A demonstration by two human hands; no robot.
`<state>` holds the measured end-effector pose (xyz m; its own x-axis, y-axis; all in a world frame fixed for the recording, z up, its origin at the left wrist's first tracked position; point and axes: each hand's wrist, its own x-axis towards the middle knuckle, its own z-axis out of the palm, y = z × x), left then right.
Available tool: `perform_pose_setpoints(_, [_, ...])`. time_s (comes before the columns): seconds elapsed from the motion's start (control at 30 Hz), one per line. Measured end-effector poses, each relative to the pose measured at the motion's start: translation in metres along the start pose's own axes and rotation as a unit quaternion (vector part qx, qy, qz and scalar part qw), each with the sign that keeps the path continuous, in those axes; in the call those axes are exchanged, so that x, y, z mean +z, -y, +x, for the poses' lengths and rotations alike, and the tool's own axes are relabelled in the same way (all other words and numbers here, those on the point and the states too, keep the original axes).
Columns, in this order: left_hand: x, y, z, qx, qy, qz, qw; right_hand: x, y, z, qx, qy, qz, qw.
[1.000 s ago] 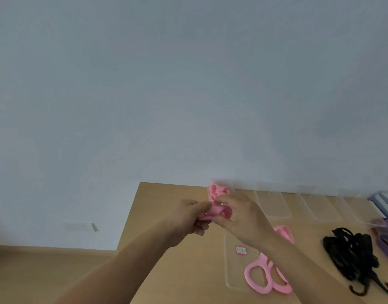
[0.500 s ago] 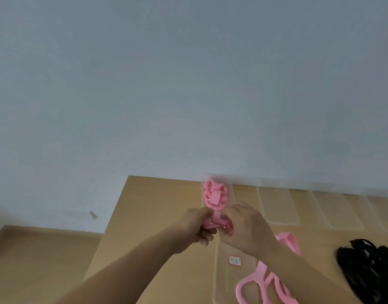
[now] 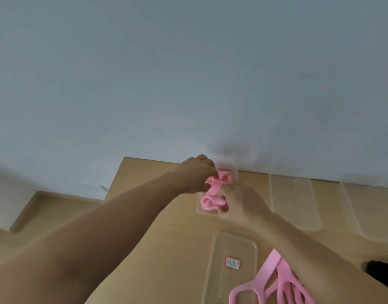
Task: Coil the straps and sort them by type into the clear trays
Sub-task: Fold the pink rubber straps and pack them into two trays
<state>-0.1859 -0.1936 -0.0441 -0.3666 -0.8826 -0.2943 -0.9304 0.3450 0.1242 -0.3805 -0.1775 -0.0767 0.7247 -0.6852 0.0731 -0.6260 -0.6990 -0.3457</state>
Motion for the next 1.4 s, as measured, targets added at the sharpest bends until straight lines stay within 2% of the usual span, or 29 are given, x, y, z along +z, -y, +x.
perform_pose_setpoints(0.13, [0.011, 0.003, 0.019, 0.043, 0.001, 0.016, 0.999, 0.008, -0.002, 0.005, -0.006, 0.0, 0.021, 1.0])
perform_pose_setpoints(0.3, [0.028, 0.012, 0.022, 0.058, -0.056, 0.0, 0.997, 0.016, -0.003, 0.009, 0.019, -0.008, 0.027, 0.999])
perform_pose_setpoints(0.47, [0.047, 0.016, 0.022, 0.055, -0.083, -0.015, 0.995, 0.021, 0.0, 0.015, 0.028, 0.039, -0.012, 0.999])
perform_pose_setpoints(0.57, [0.054, 0.015, 0.022, 0.042, -0.115, -0.036, 0.992, 0.019, 0.004, 0.016, 0.0, 0.037, -0.048, 0.998])
perform_pose_setpoints(0.7, [0.053, 0.014, 0.024, 0.022, -0.141, -0.071, 0.987, 0.013, 0.002, 0.022, -0.043, 0.1, -0.076, 0.991])
perform_pose_setpoints(0.83, [0.052, 0.012, 0.028, 0.033, -0.127, -0.047, 0.99, 0.01, 0.008, 0.025, -0.038, 0.107, -0.091, 0.989])
perform_pose_setpoints(1.0, [0.054, 0.016, 0.026, 0.036, -0.125, -0.06, 0.99, 0.018, 0.022, 0.029, -0.001, 0.047, -0.156, 0.987])
perform_pose_setpoints(1.23, [0.055, 0.021, 0.009, 0.048, -0.064, -0.059, 0.995, 0.02, 0.009, 0.012, 0.093, 0.033, -0.115, 0.988])
perform_pose_setpoints(1.4, [0.064, 0.019, -0.001, 0.023, -0.026, -0.045, 0.998, 0.024, 0.004, 0.009, 0.141, 0.008, -0.001, 0.99])
